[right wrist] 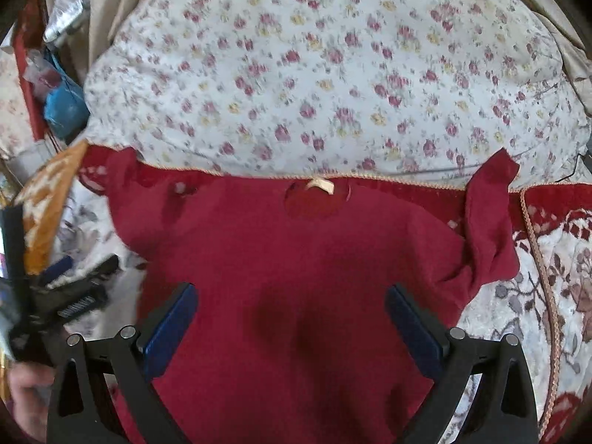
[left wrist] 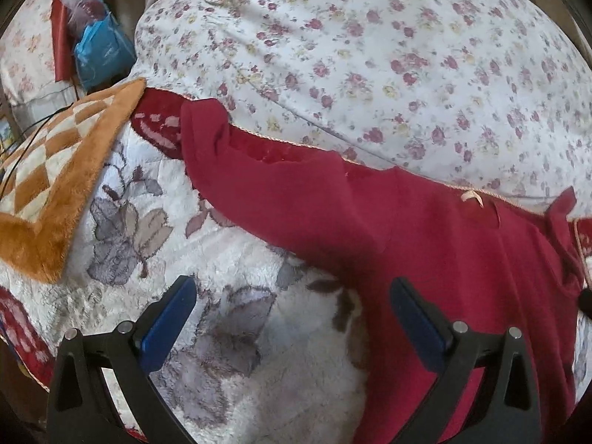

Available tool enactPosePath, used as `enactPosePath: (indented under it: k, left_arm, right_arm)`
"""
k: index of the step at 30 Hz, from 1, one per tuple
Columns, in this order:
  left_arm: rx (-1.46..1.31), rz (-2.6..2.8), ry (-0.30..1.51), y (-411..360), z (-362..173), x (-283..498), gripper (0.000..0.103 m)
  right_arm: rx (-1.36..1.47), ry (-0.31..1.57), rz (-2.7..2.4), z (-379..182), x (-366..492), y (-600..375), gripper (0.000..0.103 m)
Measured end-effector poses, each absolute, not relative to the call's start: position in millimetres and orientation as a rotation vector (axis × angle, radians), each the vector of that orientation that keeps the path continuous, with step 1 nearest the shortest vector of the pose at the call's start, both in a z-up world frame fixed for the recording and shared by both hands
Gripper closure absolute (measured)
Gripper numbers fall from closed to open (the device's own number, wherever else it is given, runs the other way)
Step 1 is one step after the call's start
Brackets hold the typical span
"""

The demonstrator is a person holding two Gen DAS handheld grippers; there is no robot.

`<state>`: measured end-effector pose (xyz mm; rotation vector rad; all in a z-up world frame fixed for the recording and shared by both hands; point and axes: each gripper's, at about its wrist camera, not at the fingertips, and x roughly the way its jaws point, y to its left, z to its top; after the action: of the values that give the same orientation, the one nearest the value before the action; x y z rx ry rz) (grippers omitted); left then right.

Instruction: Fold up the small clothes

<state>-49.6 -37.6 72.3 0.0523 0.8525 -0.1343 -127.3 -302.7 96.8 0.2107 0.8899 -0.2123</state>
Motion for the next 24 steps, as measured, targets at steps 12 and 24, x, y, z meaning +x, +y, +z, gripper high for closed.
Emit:
enactPosePath:
  k: [12, 24]
  left_arm:
    - [0.074, -0.115, 0.86, -45.9, 59.7, -41.6, 0.0]
    - [0.09, -0.098, 0.858, -45.8, 55.3, -36.5, 0.0]
  right_arm:
    - [0.191, 0.922, -0.189, 67.9, -110.0, -298.2, 0.0]
    - [0.173, 0.937, -0.194, 49.2, -94.9, -286.5, 0.0]
